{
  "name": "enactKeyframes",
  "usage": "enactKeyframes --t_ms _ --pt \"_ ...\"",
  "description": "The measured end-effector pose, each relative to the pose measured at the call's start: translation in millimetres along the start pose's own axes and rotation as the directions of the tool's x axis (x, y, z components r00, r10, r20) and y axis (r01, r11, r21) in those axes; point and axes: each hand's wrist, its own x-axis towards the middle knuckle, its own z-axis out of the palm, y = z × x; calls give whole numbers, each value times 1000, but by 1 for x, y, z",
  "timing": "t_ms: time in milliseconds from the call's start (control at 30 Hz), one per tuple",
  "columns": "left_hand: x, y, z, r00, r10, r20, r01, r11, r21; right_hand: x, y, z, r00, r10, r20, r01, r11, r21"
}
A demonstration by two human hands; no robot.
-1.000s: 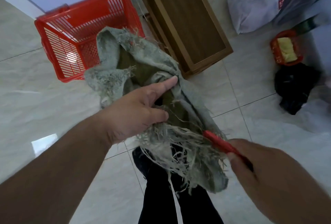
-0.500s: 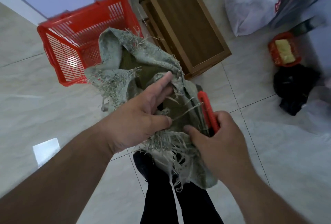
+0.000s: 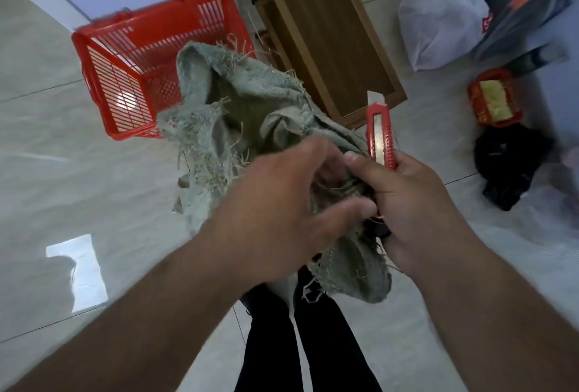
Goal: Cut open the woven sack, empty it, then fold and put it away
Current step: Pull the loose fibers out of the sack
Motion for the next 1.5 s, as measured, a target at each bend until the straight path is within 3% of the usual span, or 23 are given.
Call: enactKeyframes --t_ms 67,133,233,367,467,500,600,633,700,767,833,900,967,1067,1167,1200,1267,1300,1367,1433,1500 --pt "9 -4 3 953 -201 225 220 973 -63 -4 -3 1 999 -33 32 34 999 -30" --pt "13 -12 2 915 -265 305 297 953 -65 -6 -2 2 995 -96 20 97 991 -89" --pt "12 -15 1 914 -279 295 324 939 -116 -15 2 6 980 -192 -59 167 943 -289" --pt "13 -18 7 933 -338 122 358 848 -390 -39 13 0 995 11 98 18 957 -288" --pt "12 -20 7 899 -340 274 437 671 -599 -41 21 -7 997 24 74 -2 960 -281" --pt "11 -22 7 899 -320 299 437 655 -617 -38 22 -11 999 12 38 -2 970 -244" --pt "6 -30 7 924 -325 204 379 855 -354 -25 21 -24 999 -19 -50 11 988 -156" --pt "4 -33 9 927 -334 172 371 886 -279 -21 20 -27 996 -28 -83 15 989 -150" --pt "1 -35 11 931 -333 147 363 882 -299 -14 19 -27 991 -56 -121 33 982 -188" --pt "0 -34 15 931 -350 107 366 871 -328 -12 17 -28 979 -146 -143 79 915 -396" --pt "1 -36 18 933 -358 32 353 899 -260 -19 7 -28 950 -275 -147 120 759 -640" --pt "2 -36 19 941 -338 -17 330 928 -175 -29 -7 -26 921 -369 -122 181 685 -706" --pt "3 -33 22 951 -305 -51 291 937 -192 -35 -13 -15 945 -322 -60 203 719 -664" --pt "5 -22 24 965 -262 -34 244 934 -261 -21 -3 3 999 -51 7 46 821 -569" --pt "1 -21 20 969 -242 55 248 930 -272 2 5 4 996 81 -27 -85 945 -316" --pt "-1 -26 20 968 -228 102 245 946 -211 7 4 3 995 96 -39 -103 968 -229" --pt "-9 -37 24 973 -170 159 148 979 140 13 0 0 994 102 -38 -104 993 -60" --pt "-12 -41 27 983 -120 137 71 945 321 14 -1 0 994 110 -16 -110 994 21" --pt "-16 -57 29 996 -22 82 -21 869 494 15 -1 2 992 121 25 -124 984 131" --pt "-15 -69 27 996 -48 -81 83 861 502 17 4 1 991 118 62 -129 967 218" --pt "-12 -70 24 956 -198 -216 260 913 315 16 6 -1 988 111 107 -139 941 308"
